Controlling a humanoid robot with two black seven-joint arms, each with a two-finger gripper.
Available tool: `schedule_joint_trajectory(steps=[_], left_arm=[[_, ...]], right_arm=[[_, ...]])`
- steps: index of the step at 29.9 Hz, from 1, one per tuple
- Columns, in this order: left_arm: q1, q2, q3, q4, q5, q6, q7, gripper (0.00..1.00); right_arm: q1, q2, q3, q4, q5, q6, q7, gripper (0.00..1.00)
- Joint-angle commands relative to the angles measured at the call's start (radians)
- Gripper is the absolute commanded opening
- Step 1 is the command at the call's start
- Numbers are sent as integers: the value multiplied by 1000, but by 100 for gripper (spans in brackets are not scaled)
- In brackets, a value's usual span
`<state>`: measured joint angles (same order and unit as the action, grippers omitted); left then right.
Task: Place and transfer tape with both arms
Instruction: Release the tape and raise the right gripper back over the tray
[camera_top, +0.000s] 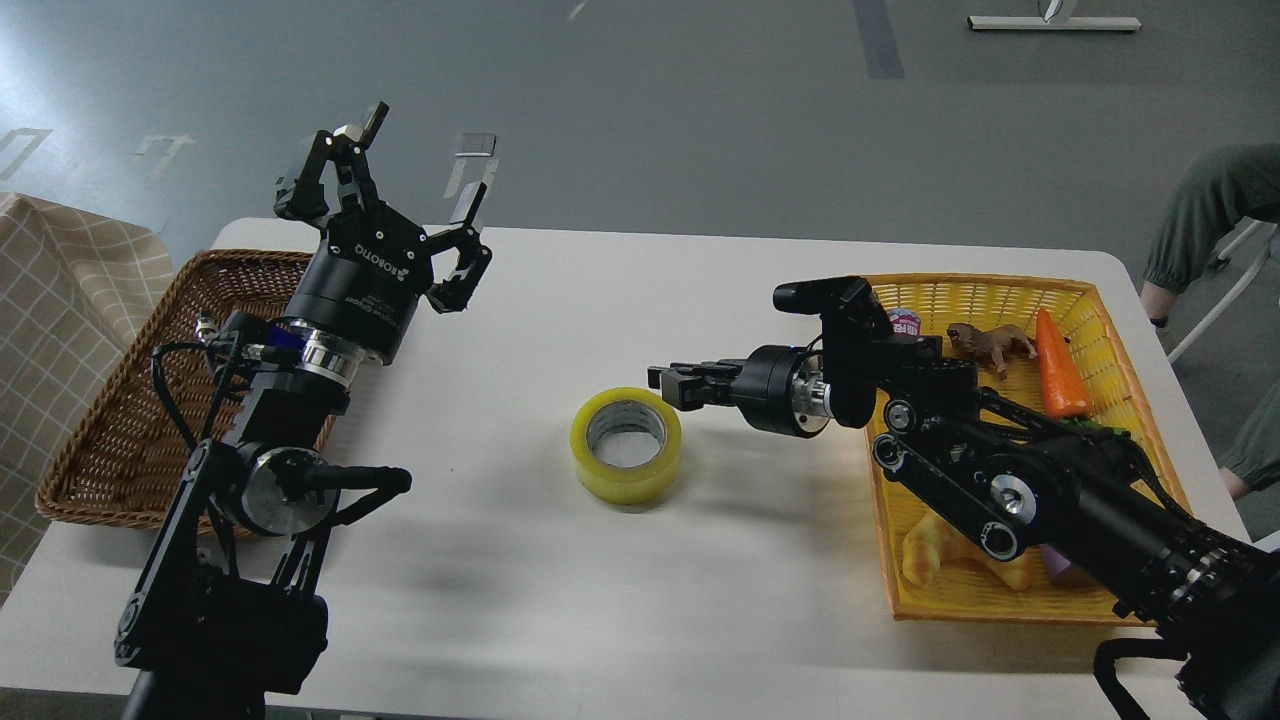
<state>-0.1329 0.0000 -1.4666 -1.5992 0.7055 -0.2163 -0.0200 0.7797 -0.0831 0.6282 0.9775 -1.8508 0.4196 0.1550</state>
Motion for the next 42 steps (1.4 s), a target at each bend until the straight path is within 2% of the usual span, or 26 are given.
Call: schedule_joint_trajectory(steps=[1, 3, 7, 12, 13, 16, 18, 22, 24, 29, 33, 38, 42], left_arm=[[-1, 0, -1, -1, 0, -2, 0, 98], [-1, 0, -3, -1, 0, -2, 0, 98], [1, 0, -14, -1, -1, -2, 0, 98], [1, 0, -14, -1, -1, -2, 0, 98], [-1, 0, -14, -1, -1, -2, 0, 98], [-1, 3, -12, -1, 0, 2, 2, 98], [1, 12, -12, -2, 0, 3, 2, 98], [-1, 31, -11, -7, 0, 0, 2, 98], [-1, 37, -11, -7, 0, -1, 2, 98], [-1, 41, -9, -7, 0, 5, 3, 98], [-8, 43, -12, -8, -3, 8, 9, 98], [-17, 51, -15, -22, -12, 12, 20, 98], [-20, 44, -37, -34, -76, 58, 18, 98]], right_arm=[[6, -1, 30, 9, 4, -80, 0, 95], [6, -4, 98, 27, 9, -145, -2, 100], [-42, -9, 232, 144, 70, -151, 0, 100], [-175, 11, 407, 271, 407, -156, 0, 100], [-194, 23, 432, 338, 494, -153, 0, 100], [-207, -3, 473, 429, 570, -169, -3, 100], [-226, -9, 522, 438, 572, -185, -3, 100], [-338, -4, 672, 460, 593, -183, -41, 100], [-349, -4, 702, 461, 625, -183, -41, 100], [-375, -4, 800, 463, 899, -182, -35, 100], [-384, -6, 818, 539, 937, -196, -35, 100], [-382, 2, 878, 530, 992, -188, -45, 100], [-427, 2, 881, 501, 1065, -177, -26, 100]])
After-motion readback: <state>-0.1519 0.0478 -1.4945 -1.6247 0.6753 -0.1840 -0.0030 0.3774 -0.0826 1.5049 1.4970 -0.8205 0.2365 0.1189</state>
